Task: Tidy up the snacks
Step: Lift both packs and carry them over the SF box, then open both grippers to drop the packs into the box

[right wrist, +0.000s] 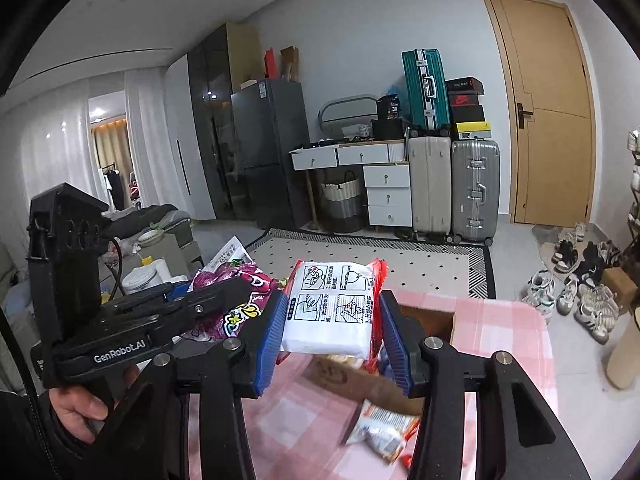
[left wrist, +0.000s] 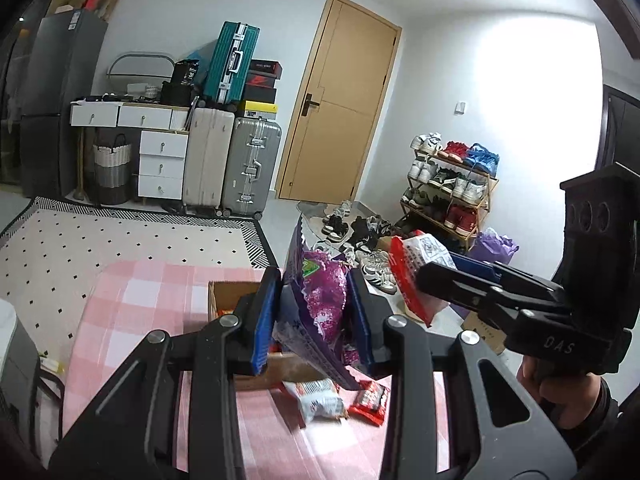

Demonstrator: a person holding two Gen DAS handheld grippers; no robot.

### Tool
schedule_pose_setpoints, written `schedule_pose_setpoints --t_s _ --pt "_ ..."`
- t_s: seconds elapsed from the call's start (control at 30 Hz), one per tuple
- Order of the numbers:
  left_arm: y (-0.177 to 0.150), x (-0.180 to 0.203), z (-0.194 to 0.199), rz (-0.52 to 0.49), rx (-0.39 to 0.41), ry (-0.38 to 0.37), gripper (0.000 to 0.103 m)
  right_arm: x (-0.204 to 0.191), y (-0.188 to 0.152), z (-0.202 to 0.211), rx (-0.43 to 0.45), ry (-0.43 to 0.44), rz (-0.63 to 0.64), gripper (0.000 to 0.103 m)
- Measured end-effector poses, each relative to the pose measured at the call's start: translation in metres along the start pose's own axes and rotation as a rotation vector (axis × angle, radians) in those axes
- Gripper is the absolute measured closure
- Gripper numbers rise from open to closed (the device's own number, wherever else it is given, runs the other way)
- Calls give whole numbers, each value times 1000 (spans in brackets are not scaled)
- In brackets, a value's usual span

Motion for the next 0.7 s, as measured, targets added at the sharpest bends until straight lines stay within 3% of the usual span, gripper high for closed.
schedule_pose_setpoints --t_s 0.27,0.43,0.7 --pt "21 5 -59 -5 -50 38 72 62 21 -44 -32 -24 -56 56" --pt "18 8 -106 -8 -101 48 72 98 21 -75 -60 -25 -79 56" --pt "-3 7 -222 -8 -188 52 72 145 3 -134 -127 -20 -131 56"
Point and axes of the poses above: each gripper's, at about its wrist camera, not at the fingertips, and z roughly against the way its jaws point, x to its right, y to its top, the point moved 6 cm from there along -z, roughly the way its jaws point, and after that the axes turned 15 degrees about y, right-handed, at the moved point
